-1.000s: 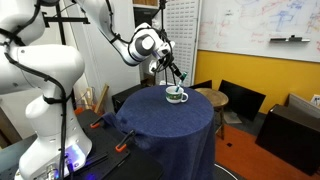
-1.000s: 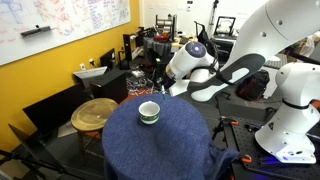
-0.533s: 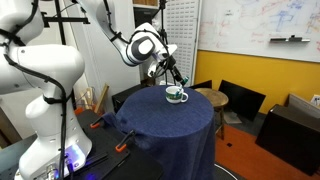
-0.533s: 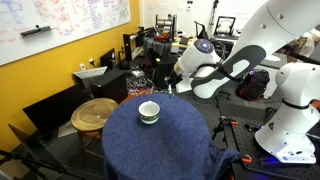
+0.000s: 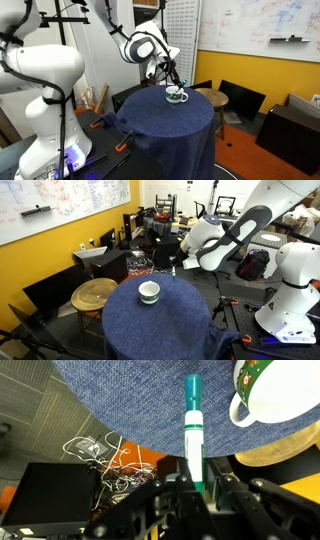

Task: Pick the marker from the cup and put it on the table

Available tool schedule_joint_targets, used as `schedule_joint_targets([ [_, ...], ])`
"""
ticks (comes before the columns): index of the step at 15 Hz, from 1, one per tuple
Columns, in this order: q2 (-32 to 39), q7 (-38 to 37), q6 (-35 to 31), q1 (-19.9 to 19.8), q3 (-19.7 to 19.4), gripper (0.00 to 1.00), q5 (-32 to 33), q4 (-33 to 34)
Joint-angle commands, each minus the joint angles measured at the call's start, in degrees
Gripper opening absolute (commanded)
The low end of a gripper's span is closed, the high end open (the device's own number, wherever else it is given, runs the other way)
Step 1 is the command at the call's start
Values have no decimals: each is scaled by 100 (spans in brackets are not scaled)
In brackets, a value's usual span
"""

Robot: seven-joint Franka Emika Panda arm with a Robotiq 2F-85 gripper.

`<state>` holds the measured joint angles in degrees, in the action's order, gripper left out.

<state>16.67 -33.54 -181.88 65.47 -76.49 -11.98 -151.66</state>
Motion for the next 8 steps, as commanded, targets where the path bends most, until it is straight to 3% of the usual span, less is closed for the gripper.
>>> schedule_joint_targets([
  [1,-1109,540,-40,-327,-47,5,314,-167],
  [7,-2451,1216,516,-755,-78,5,751,-183],
  [8,-2608,1569,714,-1796,978,5,471,-160],
])
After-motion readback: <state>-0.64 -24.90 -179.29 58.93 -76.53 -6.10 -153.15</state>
